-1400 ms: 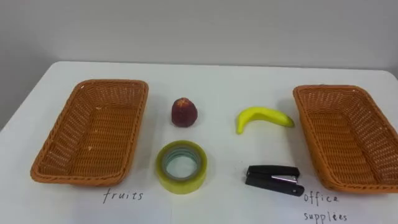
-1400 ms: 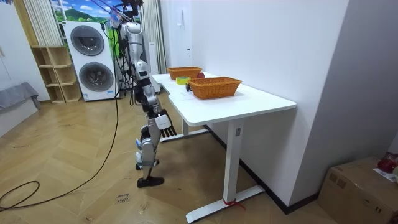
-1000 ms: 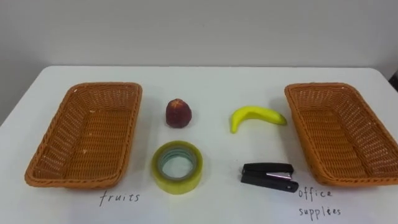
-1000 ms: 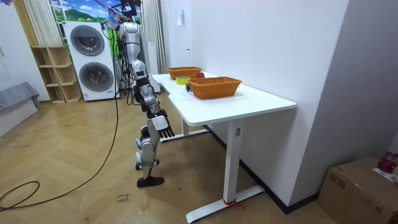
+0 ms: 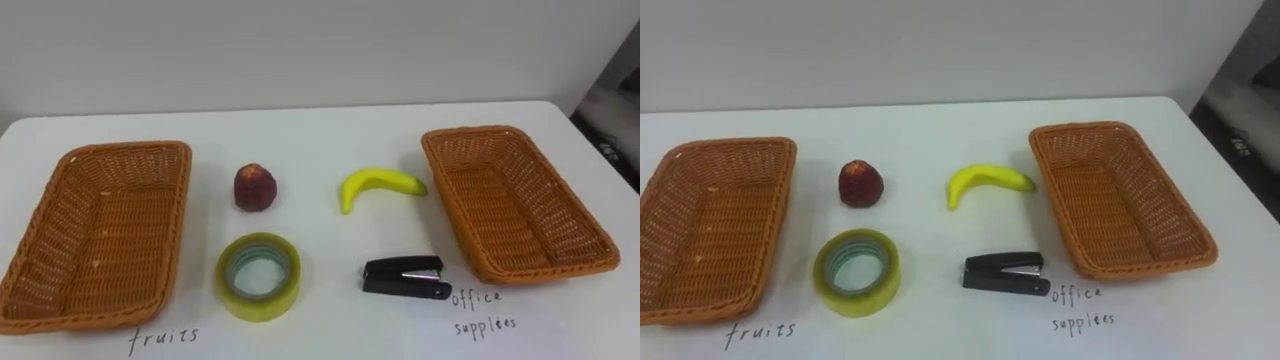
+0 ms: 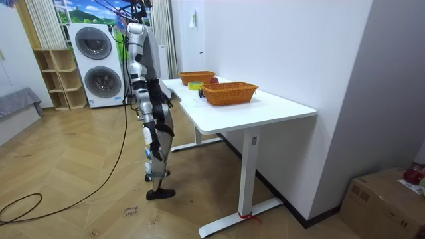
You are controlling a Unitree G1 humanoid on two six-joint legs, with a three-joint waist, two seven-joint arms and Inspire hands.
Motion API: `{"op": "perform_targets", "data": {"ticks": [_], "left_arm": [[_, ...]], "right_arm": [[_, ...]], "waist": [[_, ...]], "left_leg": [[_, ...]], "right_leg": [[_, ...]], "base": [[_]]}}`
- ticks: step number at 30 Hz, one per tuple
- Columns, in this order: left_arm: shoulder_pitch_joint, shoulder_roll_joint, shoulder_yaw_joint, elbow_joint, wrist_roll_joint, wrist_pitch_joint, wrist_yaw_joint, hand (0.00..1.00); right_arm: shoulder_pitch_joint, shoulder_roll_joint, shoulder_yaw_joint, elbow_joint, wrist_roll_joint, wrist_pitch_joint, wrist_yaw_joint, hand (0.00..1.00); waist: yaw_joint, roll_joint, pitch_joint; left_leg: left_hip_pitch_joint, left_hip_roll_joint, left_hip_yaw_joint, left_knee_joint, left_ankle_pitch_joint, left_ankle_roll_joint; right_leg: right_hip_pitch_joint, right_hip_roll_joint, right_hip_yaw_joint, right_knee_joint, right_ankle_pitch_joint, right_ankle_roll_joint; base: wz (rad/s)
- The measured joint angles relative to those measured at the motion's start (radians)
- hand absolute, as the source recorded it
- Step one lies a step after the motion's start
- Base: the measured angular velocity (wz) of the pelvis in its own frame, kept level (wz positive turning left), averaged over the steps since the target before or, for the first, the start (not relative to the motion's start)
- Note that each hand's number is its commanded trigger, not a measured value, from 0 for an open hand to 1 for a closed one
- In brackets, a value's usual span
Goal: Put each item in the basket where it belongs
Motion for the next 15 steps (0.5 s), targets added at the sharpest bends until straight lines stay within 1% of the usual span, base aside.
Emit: {"op": "perform_targets", "data": {"ticks": [1, 3, 4, 6, 8, 9, 11, 12, 13, 15], "left_arm": [[0.001, 0.0, 0.0, 0.0, 0.0, -0.001, 0.002, 0.0], [0.012, 0.001, 0.002, -0.001, 0.003, -0.009, 0.012, 0.0], [0.014, 0.001, 0.002, -0.003, 0.004, -0.011, 0.015, 0.0], [0.018, 0.002, 0.006, -0.025, 0.002, -0.019, 0.018, 0.0], [0.023, 0.004, 0.004, -0.032, 0.0, -0.021, 0.018, 0.0], [0.027, 0.004, 0.004, -0.04, -0.008, -0.021, 0.018, 0.0], [0.028, 0.007, 0.004, -0.047, -0.017, -0.022, 0.02, 0.0], [0.029, 0.007, 0.004, -0.049, -0.016, -0.022, 0.021, 0.0], [0.029, 0.007, 0.004, -0.05, -0.015, -0.022, 0.021, 0.0], [0.037, 0.007, 0.006, -0.069, -0.005, -0.021, 0.02, 0.0]], "right_arm": [[0.0, -0.002, -0.015, -0.017, 0.013, 0.0, -0.011, 0.0], [0.003, -0.007, -0.089, -0.112, 0.04, -0.001, -0.063, 0.0], [0.004, -0.008, -0.107, -0.138, 0.043, -0.003, -0.079, 0.0], [0.007, -0.016, -0.127, -0.251, 0.05, -0.03, -0.143, 0.0], [0.01, -0.016, -0.144, -0.347, 0.053, -0.037, -0.19, 0.0], [0.016, -0.017, -0.156, -0.407, 0.052, -0.043, -0.224, 0.0], [0.006, -0.022, -0.178, -0.469, 0.073, -0.054, -0.268, 0.0], [-0.001, -0.033, -0.185, -0.493, 0.078, -0.065, -0.301, 0.0], [-0.003, -0.042, -0.186, -0.502, 0.075, -0.069, -0.319, 0.0], [-0.004, -0.06, -0.199, -0.542, 0.068, -0.072, -0.371, 0.0]], "waist": [[-0.002, 0.0, -0.0001], [-0.009, -0.003, -0.0007], [-0.009, -0.003, -0.0009], [-0.01, -0.007, -0.001], [-0.014, -0.011, -0.0008], [-0.02, -0.015, -0.0025], [-0.026, -0.021, -0.0024], [-0.029, -0.024, -0.0018], [-0.03, -0.028, -0.0034], [-0.03, -0.033, -0.0033]], "left_leg": [[0.0, 0.0, 0.001, -0.001, 0.0, 0.0], [0.0, 0.001, 0.003, -0.002, 0.0, 0.0], [-0.001, 0.001, 0.004, -0.002, 0.0, 0.0], [-0.008, 0.003, 0.014, -0.004, 0.0, 0.0], [-0.011, 0.002, 0.017, -0.006, 0.0, 0.0], [-0.013, 0.001, 0.016, -0.007, 0.0, 0.0], [-0.022, 0.001, 0.014, -0.009, 0.001, 0.001], [-0.022, 0.001, 0.014, -0.008, 0.001, 0.001], [-0.023, 0.001, 0.014, -0.009, 0.001, 0.001], [-0.023, 0.002, 0.014, -0.009, 0.001, 0.001]], "right_leg": [[-0.002, 0.001, 0.006, 0.0, 0.0, 0.0], [-0.007, 0.002, 0.014, 0.002, 0.0, 0.0], [-0.01, 0.003, 0.017, 0.004, 0.0, 0.0], [-0.027, 0.003, 0.019, 0.016, -0.001, -0.001], [-0.032, 0.003, 0.022, 0.017, -0.001, -0.001], [-0.032, 0.002, 0.02, 0.016, -0.001, -0.001], [-0.035, 0.002, 0.02, 0.017, -0.001, -0.001], [-0.036, 0.002, 0.02, 0.016, -0.001, -0.001], [-0.036, 0.002, 0.02, 0.016, -0.001, -0.001], [-0.037, 0.002, 0.018, 0.016, -0.001, -0.001]], "base": [[-0.06], [-0.07], [-0.09], [-0.13], [-0.05], [0.0], [0.02], [0.0], [0.0], [0.0]]}}
